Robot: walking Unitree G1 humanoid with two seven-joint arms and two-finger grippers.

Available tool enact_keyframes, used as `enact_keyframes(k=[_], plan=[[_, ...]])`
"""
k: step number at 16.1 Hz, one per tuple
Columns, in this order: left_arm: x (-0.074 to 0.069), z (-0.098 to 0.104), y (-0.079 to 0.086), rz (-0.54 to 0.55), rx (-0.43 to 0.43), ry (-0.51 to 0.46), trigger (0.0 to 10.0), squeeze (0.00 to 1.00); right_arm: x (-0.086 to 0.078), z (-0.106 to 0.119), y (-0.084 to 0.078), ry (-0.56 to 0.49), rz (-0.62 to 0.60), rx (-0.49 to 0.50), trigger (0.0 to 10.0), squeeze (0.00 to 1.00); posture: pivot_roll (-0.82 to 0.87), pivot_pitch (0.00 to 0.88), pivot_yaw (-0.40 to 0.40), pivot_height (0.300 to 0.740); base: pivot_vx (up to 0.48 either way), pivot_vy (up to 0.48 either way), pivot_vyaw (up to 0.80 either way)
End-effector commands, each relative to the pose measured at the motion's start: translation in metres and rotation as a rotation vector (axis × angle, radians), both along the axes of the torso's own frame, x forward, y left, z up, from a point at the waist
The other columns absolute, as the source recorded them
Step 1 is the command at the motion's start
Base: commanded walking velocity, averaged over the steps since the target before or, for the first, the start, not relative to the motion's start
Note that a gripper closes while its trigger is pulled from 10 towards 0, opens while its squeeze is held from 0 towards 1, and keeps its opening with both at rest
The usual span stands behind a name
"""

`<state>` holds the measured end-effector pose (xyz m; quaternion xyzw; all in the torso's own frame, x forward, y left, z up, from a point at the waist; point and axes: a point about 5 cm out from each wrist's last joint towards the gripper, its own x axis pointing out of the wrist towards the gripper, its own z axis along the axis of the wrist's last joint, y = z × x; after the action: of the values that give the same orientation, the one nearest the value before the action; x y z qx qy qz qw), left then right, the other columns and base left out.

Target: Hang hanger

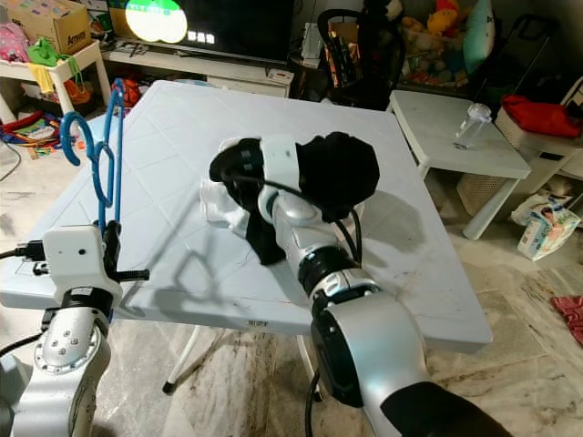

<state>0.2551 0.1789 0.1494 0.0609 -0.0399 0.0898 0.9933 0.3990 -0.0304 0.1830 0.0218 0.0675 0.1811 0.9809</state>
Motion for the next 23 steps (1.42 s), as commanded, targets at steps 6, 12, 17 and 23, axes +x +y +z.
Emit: enact_keyframes(k=[6,12,17,23], plan=[[0.004,0.004,-0.008,-0.011,-0.02,-0.026,10.0,0.0,-0.003,-0.026,-0.059,-0.014,0.078,0.034,10.0,0.0,0.24,0.0,-0.139,0.74,0.0,0.0,0.0],[0.003,0.004,-0.007,-0.044,-0.039,-0.017,10.0,0.0,-0.031,-0.026,-0.117,-0.14,0.178,0.042,10.0,0.0,0.19,0.0,-0.103,0.74,0.0,0.0,0.0],[0.007,-0.002,-0.006,-0.028,0.018,0.019,10.0,0.0,-0.058,-0.016,-0.138,-0.192,0.075,0.113,10.0,0.0,0.16,0.0,-0.078,0.74,0.0,0.0,0.0],[0.011,-0.004,-0.019,-0.148,0.01,0.036,10.0,0.0,-0.085,-0.025,-0.147,-0.232,-0.282,0.144,10.0,0.0,0.14,0.0,-0.048,0.74,0.0,0.0,0.0]])
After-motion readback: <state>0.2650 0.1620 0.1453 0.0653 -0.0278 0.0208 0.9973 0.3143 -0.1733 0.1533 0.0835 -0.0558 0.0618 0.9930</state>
